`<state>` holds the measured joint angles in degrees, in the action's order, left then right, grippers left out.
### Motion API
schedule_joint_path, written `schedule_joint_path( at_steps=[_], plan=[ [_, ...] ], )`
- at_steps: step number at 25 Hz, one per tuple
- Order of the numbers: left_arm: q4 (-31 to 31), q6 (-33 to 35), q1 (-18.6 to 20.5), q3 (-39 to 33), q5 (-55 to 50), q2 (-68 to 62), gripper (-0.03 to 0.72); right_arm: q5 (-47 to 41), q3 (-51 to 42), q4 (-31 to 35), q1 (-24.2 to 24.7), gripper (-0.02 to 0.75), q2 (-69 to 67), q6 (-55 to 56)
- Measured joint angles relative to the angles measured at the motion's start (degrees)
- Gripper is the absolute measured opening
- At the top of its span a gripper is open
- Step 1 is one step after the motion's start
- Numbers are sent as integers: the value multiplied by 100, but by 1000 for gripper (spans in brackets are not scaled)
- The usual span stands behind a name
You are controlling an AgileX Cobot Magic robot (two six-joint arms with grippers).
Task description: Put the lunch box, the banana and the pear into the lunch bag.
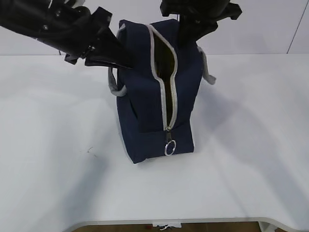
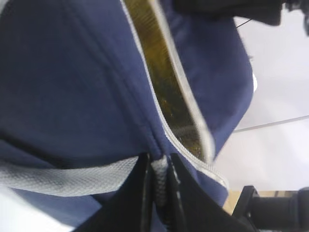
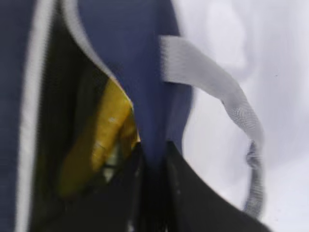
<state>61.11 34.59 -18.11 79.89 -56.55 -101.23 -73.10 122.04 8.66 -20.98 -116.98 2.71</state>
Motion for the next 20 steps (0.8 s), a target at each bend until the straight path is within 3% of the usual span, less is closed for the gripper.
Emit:
schedule_joint_path(
  at_steps=[4,8,10,12,20],
  plan=[
    [201,22,-100,0,207,-174,28,59,0,100,0,302,-10,0],
    [241,22,-103,0,281,-234,189,72,0,123,0,471,-10,0],
    [264,22,-103,0,183,-234,306,80,0,175,0,492,24,0],
    [264,22,-51,0,23,-222,365,80,0,258,0,501,145,0],
    [264,22,423,0,-1040,145,400,94,-862,331,0,507,1248,0]
  ],
)
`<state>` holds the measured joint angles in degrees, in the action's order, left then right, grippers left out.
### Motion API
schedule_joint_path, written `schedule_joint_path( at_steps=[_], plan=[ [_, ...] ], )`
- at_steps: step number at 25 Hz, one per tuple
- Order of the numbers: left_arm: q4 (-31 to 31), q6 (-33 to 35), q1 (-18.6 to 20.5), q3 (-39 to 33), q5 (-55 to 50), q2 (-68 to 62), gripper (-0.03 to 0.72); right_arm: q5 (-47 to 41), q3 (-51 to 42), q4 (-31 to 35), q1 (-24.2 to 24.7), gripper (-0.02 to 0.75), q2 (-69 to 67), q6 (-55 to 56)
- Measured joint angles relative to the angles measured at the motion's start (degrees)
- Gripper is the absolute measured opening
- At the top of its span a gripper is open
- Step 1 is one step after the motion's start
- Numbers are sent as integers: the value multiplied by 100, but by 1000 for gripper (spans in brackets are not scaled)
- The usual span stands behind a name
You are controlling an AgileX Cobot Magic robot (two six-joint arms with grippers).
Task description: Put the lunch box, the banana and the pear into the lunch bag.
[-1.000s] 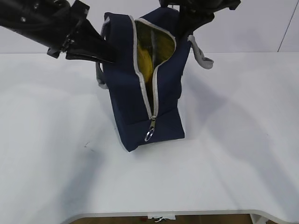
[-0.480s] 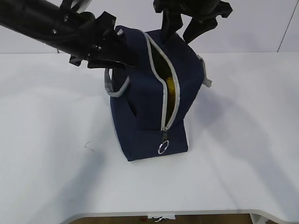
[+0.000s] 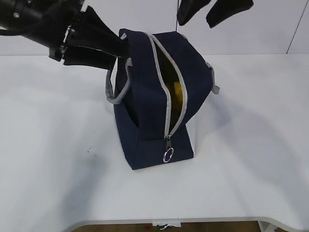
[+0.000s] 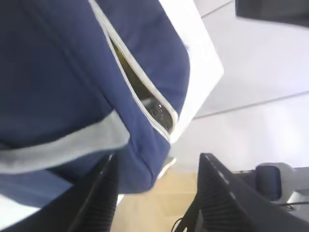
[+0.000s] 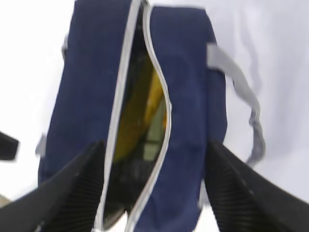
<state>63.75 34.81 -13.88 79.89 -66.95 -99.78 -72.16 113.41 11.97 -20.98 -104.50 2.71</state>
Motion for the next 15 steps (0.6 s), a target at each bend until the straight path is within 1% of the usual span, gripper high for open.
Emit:
schedule_joint_path(
  at_steps=[2,6,8,9,11,12,13,15],
  plan=[
    [-81,-28,144,0,-109,132,401,0,-388,18,0,507,308,0],
    [-887,-343,270,0,-150,554,401,0,-682,64,0,507,745,0],
    [-1626,-766,270,0,-205,803,401,0,-682,-39,0,507,855,0],
    [-2014,-1062,229,0,-243,921,401,0,-682,-146,0,507,866,0],
    [-3010,-1620,114,0,-294,1126,401,0,-697,-410,0,507,879,0],
    [-3360,-1883,44,0,-309,1237,401,0,-737,-480,0,507,879,0],
    [-3693,-2088,1,0,-311,1347,401,4,-777,-558,-11,507,879,0],
    [-4019,-2293,-65,0,-348,1543,401,201,-980,-628,-63,507,916,-97]
  ],
)
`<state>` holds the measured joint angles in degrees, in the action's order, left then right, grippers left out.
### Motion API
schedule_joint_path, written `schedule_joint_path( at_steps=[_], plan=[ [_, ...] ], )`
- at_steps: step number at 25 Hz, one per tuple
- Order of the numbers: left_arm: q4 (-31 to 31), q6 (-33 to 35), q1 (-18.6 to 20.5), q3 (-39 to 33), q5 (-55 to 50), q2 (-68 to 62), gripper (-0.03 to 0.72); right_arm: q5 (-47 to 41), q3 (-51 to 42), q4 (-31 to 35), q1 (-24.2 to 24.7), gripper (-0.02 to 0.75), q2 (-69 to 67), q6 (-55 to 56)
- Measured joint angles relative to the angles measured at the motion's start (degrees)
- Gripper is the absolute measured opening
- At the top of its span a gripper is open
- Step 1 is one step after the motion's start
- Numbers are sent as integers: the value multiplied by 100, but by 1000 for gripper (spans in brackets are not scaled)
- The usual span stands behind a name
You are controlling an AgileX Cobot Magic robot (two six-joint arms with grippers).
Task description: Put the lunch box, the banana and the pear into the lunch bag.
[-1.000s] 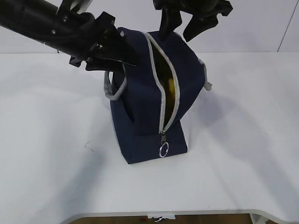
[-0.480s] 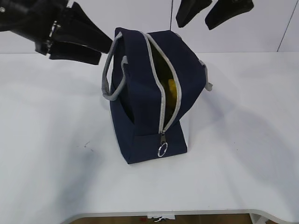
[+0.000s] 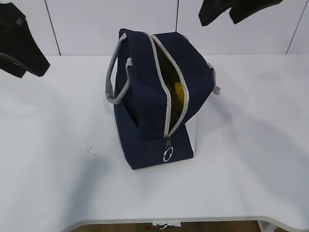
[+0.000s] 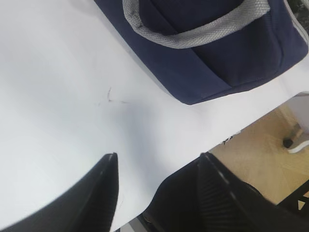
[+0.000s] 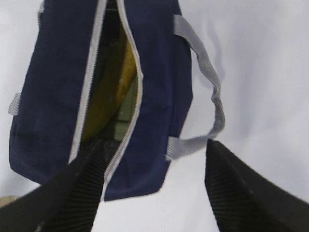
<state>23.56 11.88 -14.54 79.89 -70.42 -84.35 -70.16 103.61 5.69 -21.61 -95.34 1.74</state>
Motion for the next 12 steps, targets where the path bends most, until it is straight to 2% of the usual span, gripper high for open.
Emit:
schedule_joint_path(
  at_steps=[5,9,12],
  plan=[
    [-113,-112,-14,0,-54,304,402,1575,-1292,-24,-399,507,527,-232],
    [-113,-112,-14,0,-62,342,401,3460,-2864,-24,-776,507,1234,-272],
    [-122,-112,-14,0,-62,342,401,4966,-4226,-44,-876,507,1756,-417]
  ],
)
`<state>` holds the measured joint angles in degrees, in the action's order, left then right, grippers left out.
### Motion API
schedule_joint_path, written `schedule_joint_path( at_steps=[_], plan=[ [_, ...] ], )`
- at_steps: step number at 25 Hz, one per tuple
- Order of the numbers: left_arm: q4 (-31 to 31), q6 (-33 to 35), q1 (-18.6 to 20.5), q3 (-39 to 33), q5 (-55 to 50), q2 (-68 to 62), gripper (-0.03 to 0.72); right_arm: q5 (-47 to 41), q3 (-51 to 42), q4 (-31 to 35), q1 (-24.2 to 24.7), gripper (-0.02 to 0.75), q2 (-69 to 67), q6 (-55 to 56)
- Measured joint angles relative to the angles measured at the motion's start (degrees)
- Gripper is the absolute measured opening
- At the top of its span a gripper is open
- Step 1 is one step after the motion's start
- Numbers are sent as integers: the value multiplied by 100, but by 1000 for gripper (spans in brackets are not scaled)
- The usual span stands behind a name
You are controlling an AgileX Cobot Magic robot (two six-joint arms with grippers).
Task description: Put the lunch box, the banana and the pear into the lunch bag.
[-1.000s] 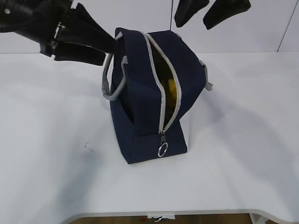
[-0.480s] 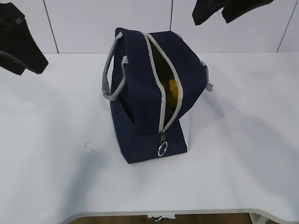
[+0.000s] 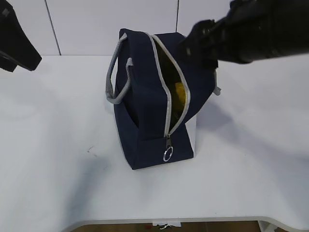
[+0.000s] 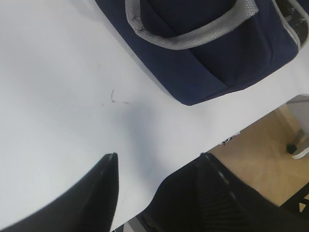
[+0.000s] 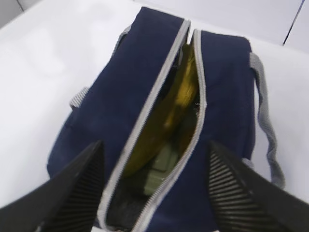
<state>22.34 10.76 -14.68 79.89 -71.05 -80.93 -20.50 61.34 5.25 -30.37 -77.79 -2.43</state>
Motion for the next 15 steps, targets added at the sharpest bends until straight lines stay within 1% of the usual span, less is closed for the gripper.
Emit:
schedule_joint_path(
  at_steps=[3,6,11,15],
  plan=[
    [-13,0,0,0,0,0,401,1337,-1055,-57,0,507,365,-115],
    [-26,0,0,0,0,0,401,2310,-1662,-86,0,507,442,-140],
    [-29,0,0,0,0,0,401,3196,-1859,-95,0,507,341,-149],
    [-39,0,0,0,0,0,401,3630,-1928,-234,0,507,19,-149]
  ],
)
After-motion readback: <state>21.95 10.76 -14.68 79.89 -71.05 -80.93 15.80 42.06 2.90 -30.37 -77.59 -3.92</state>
